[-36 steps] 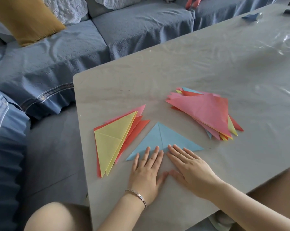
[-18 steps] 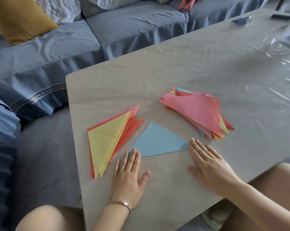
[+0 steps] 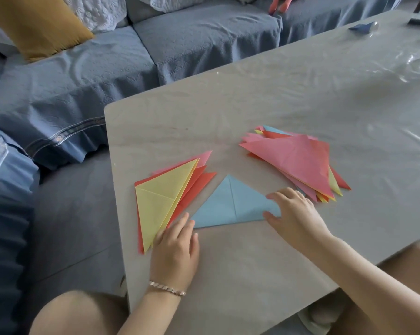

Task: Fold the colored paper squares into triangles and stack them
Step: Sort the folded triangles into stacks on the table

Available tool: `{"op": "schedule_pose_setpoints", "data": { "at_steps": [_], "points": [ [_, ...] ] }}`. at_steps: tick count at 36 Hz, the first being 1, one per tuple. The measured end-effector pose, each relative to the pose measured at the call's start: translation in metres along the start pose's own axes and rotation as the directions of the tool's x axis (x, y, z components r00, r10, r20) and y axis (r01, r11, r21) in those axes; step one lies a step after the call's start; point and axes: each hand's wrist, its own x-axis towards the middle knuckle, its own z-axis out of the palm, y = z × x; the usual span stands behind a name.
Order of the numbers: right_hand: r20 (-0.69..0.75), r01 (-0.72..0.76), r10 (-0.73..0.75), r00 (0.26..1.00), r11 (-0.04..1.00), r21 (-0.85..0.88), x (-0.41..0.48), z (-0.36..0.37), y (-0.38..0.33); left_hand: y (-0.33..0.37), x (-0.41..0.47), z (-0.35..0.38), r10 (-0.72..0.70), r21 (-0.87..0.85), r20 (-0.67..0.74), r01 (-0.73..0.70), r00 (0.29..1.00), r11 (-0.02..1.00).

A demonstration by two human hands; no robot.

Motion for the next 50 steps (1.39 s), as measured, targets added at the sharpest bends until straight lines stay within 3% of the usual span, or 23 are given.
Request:
{"op": "schedule_pose_setpoints", "data": {
  "at_steps": [4,7,10,13,19,23,26,29,31,32,35,39,43,45,50],
  "points": [
    [0.15,-0.126,0.132,0.98,0.991,-0.045,0.025,-0.002,-0.019,-0.012,0.017,-0.007,-0.039,0.01,-0.101,0.04,0.994,0.999],
    [0.268,-0.216,0.241,0.933,0.969,-0.121,0.037,0.0,-0.028,-0.024,0.029,-0.011,-0.213,0.048,-0.022,0.214,0.977,0.976],
    [0.298,-0.27,0.292,0.909,0.956,-0.113,0.039,-0.001,-0.031,-0.031,0.037,-0.012,-0.37,0.118,0.108,0.358,0.923,0.926],
    [0.303,-0.307,0.318,0.898,0.948,-0.085,0.038,0.001,-0.028,-0.034,0.038,-0.009,-0.405,0.178,0.171,0.376,0.898,0.909],
    [0.321,-0.331,0.286,0.903,0.939,0.095,0.028,0.004,-0.018,-0.035,0.036,-0.006,-0.402,0.118,0.169,0.386,0.9,0.915],
    [0.171,-0.182,0.144,0.975,0.955,0.232,0.015,0.012,-0.005,-0.033,0.036,-0.013,-0.408,0.05,0.161,0.405,0.899,0.913],
    [0.002,-0.085,0.094,0.996,0.895,0.438,0.01,0.009,0.006,-0.031,0.036,-0.017,-0.41,0.031,0.162,0.41,0.898,0.911],
    [-0.121,-0.091,0.215,0.969,0.767,0.635,0.014,0.001,0.016,-0.029,0.034,-0.02,-0.394,0.06,0.119,0.39,0.911,0.919],
    [-0.191,-0.107,0.365,0.911,0.658,0.746,0.02,-0.009,0.022,-0.025,0.033,-0.02,-0.392,0.077,0.112,0.385,0.913,0.92],
    [-0.237,-0.105,0.416,0.878,0.651,0.752,0.024,-0.014,0.025,-0.023,0.033,-0.02,-0.388,0.087,0.117,0.38,0.914,0.921],
    [-0.328,-0.163,0.487,0.81,0.723,0.671,0.035,-0.029,0.035,-0.021,0.031,-0.016,-0.297,0.033,0.081,0.295,0.951,0.955],
    [-0.238,-0.326,0.522,0.819,0.765,0.555,0.045,-0.029,0.047,-0.025,0.028,0.002,-0.139,0.022,-0.042,0.14,0.989,0.99],
    [-0.243,-0.42,0.496,0.834,0.855,0.303,0.042,-0.02,0.049,-0.014,0.028,0.011,0.057,0.072,-0.072,-0.052,0.996,0.996],
    [-0.299,-0.341,0.413,0.86,0.902,0.265,0.034,-0.017,0.042,-0.005,0.027,0.012,0.139,0.066,-0.008,-0.138,0.99,0.988],
    [-0.408,0.078,0.027,0.913,0.968,0.238,0.012,-0.001,0.018,0.016,0.03,0.026,0.371,0.091,0.081,-0.377,0.925,0.922]
  ]
}}
